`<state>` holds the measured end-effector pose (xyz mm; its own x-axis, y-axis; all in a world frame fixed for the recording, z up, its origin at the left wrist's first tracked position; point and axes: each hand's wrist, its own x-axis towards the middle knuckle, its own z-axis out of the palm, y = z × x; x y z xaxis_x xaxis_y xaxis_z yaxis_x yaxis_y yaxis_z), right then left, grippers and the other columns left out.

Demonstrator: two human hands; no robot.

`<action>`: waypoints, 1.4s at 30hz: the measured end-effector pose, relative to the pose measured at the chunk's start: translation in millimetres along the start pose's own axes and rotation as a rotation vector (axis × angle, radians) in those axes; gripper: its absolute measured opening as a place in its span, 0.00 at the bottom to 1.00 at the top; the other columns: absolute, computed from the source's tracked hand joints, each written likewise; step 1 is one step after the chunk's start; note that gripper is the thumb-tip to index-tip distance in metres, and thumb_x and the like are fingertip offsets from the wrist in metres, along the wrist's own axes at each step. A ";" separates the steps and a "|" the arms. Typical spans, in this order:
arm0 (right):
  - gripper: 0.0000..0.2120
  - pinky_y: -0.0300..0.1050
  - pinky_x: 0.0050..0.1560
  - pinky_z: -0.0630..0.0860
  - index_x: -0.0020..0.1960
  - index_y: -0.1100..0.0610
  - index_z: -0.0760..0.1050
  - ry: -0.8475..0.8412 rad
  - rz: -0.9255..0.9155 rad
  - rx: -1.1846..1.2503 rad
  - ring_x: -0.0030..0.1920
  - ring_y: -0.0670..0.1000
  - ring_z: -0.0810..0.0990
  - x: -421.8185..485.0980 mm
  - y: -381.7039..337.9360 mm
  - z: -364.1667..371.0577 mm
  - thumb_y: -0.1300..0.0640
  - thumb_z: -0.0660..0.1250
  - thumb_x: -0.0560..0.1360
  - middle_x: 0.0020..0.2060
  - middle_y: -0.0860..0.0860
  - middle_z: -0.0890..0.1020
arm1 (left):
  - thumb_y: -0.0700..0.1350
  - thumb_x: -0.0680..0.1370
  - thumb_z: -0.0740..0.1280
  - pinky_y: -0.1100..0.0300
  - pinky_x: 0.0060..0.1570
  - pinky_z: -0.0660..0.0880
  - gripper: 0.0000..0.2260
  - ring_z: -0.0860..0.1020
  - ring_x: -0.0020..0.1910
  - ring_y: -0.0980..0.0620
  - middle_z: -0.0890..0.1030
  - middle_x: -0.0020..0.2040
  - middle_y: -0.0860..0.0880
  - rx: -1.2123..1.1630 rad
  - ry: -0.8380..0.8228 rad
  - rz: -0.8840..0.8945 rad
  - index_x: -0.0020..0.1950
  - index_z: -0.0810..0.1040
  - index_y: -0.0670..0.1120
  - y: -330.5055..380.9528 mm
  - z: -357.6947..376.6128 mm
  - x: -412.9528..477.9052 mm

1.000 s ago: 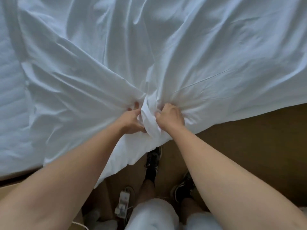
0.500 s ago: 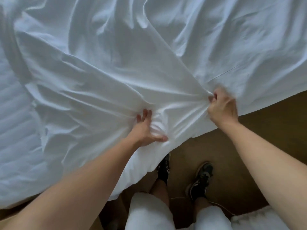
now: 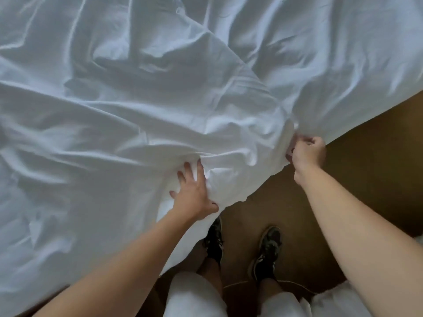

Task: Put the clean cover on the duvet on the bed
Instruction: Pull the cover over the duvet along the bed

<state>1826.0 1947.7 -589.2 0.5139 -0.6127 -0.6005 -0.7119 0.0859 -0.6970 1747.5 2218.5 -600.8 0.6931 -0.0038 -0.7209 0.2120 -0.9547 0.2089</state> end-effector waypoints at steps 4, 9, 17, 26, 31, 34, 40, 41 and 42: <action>0.10 0.40 0.42 0.71 0.60 0.54 0.77 -0.102 0.057 -0.058 0.50 0.50 0.78 -2.3 31.4 8.8 0.57 0.63 0.80 0.50 0.48 0.81 | 0.54 0.73 0.76 0.24 0.68 0.61 0.61 0.39 0.79 0.31 0.30 0.79 0.40 0.110 0.065 -0.052 0.75 0.22 0.51 18.3 23.1 -2.3; 0.05 0.38 0.35 0.69 0.48 0.54 0.75 -0.042 -0.226 -0.230 0.41 0.45 0.75 7.0 25.7 -0.3 0.61 0.61 0.80 0.41 0.45 0.78 | 0.37 0.74 0.72 0.26 0.71 0.54 0.56 0.38 0.79 0.32 0.30 0.79 0.45 0.051 0.088 -0.048 0.78 0.26 0.54 11.5 33.9 1.3; 0.08 0.41 0.41 0.76 0.45 0.55 0.70 0.277 -0.274 -0.194 0.42 0.47 0.75 67.2 -64.7 -41.9 0.64 0.56 0.79 0.46 0.52 0.80 | 0.32 0.75 0.64 0.28 0.72 0.49 0.53 0.33 0.79 0.36 0.25 0.78 0.50 0.076 -0.031 -0.049 0.77 0.25 0.59 -8.1 23.1 -5.2; 0.24 0.43 0.51 0.70 0.65 0.57 0.70 -0.052 -0.357 -0.347 0.54 0.52 0.76 51.7 -54.9 -4.8 0.44 0.72 0.76 0.54 0.50 0.76 | 0.63 0.62 0.73 0.52 0.59 0.74 0.45 0.71 0.67 0.42 0.68 0.68 0.45 0.027 -0.049 0.014 0.74 0.63 0.47 64.1 -59.9 9.4; 0.15 0.47 0.50 0.71 0.62 0.61 0.75 -0.212 -0.188 -0.646 0.53 0.59 0.77 54.9 -55.2 1.4 0.54 0.63 0.79 0.59 0.58 0.78 | 0.62 0.64 0.79 0.45 0.59 0.75 0.52 0.72 0.64 0.40 0.68 0.66 0.43 0.154 0.109 0.215 0.78 0.54 0.49 152.0 -80.3 54.7; 0.18 0.51 0.56 0.70 0.66 0.62 0.73 -0.013 -0.286 -0.676 0.63 0.62 0.73 64.0 -61.2 -8.6 0.53 0.59 0.81 0.66 0.60 0.71 | 0.46 0.72 0.76 0.42 0.60 0.77 0.51 0.77 0.61 0.37 0.76 0.63 0.40 0.247 0.000 0.127 0.82 0.42 0.46 157.7 -59.3 69.3; 0.27 0.53 0.64 0.72 0.69 0.60 0.68 0.176 -0.065 -0.404 0.66 0.62 0.73 137.0 -89.9 -41.1 0.44 0.68 0.78 0.68 0.60 0.71 | 0.60 0.70 0.71 0.43 0.64 0.73 0.45 0.67 0.67 0.38 0.64 0.70 0.42 0.110 0.089 0.132 0.79 0.51 0.48 162.3 -38.5 70.1; 0.20 0.51 0.64 0.73 0.66 0.60 0.72 0.149 -0.083 -0.398 0.65 0.61 0.75 146.0 -90.3 -42.1 0.50 0.66 0.80 0.66 0.59 0.75 | 0.64 0.69 0.70 0.44 0.61 0.73 0.42 0.67 0.65 0.40 0.64 0.68 0.43 0.107 0.196 0.191 0.76 0.58 0.46 171.3 -42.4 71.9; 0.15 0.50 0.64 0.73 0.64 0.61 0.75 0.134 -0.114 -0.379 0.64 0.61 0.76 151.1 -89.9 -42.9 0.56 0.65 0.80 0.64 0.59 0.77 | 0.65 0.69 0.68 0.45 0.60 0.72 0.39 0.67 0.64 0.41 0.65 0.67 0.44 0.092 0.310 0.264 0.73 0.63 0.47 183.0 -48.3 75.4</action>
<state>1947.1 1813.7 -600.4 0.5508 -0.7005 -0.4538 -0.7926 -0.2686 -0.5474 1871.9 2057.9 -585.0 0.8930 -0.1756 -0.4144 -0.0534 -0.9556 0.2899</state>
